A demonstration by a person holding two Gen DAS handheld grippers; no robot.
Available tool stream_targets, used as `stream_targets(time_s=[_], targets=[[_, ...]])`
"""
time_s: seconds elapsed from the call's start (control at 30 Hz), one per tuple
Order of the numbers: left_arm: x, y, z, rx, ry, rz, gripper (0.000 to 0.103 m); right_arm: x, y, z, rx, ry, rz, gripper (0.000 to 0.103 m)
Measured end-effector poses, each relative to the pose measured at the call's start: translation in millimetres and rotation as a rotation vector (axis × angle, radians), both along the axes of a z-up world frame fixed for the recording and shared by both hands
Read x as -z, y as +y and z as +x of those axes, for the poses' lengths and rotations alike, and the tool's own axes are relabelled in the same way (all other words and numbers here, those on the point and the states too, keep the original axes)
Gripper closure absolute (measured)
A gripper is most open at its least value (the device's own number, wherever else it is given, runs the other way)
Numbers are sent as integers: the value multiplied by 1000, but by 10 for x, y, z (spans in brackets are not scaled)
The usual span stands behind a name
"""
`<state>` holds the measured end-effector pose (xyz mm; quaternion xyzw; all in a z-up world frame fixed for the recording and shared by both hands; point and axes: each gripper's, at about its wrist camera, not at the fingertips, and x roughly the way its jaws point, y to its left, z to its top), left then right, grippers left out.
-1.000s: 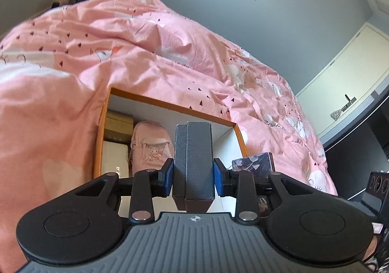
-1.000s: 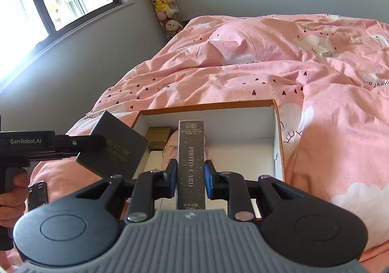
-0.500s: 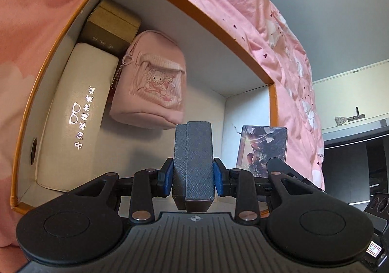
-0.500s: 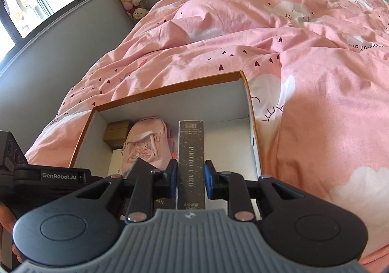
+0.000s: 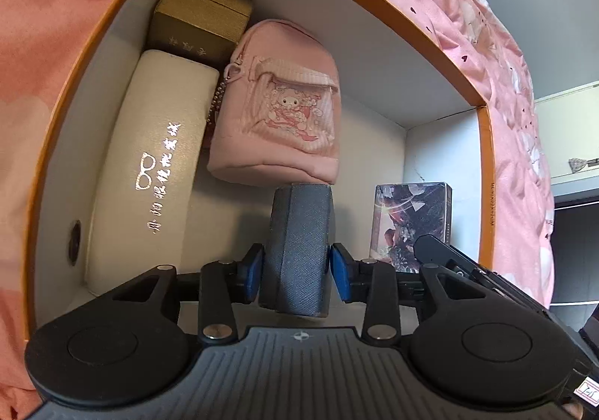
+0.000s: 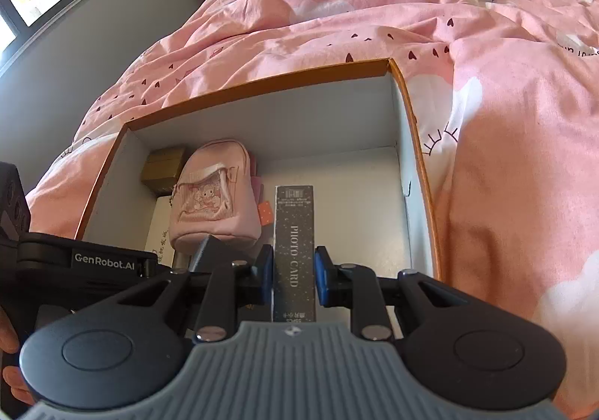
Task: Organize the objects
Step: 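Carry the black box and PHOTO CARD box over the orange box with both tools, then lower both held boxes into the orange box and open both tools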
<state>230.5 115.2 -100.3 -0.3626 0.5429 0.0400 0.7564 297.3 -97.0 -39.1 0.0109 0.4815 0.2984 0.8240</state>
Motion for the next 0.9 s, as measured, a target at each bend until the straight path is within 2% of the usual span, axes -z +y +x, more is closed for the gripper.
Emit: stream_targets(time_s=[0.13, 0.27, 0.37, 0.47, 0.63, 0.9], targets=[[-97, -30, -47, 41, 11, 109, 56, 55, 10, 2, -7, 20, -8, 79], [-241, -50, -140, 80, -17, 200, 55, 106, 36, 22, -4, 41, -25, 79], [-373, -6, -207, 92, -63, 233, 55, 145, 65, 20, -8, 58, -30, 79], [-475, 9, -197, 104, -104, 270, 60, 193, 111, 9, -17, 88, -28, 79], [-502, -17, -119, 144, -110, 310, 65, 268, 202, 2, -13, 148, -6, 79], [-500, -24, -141, 145, -135, 363, 69, 330, 302, -5, -23, 215, 59, 79]])
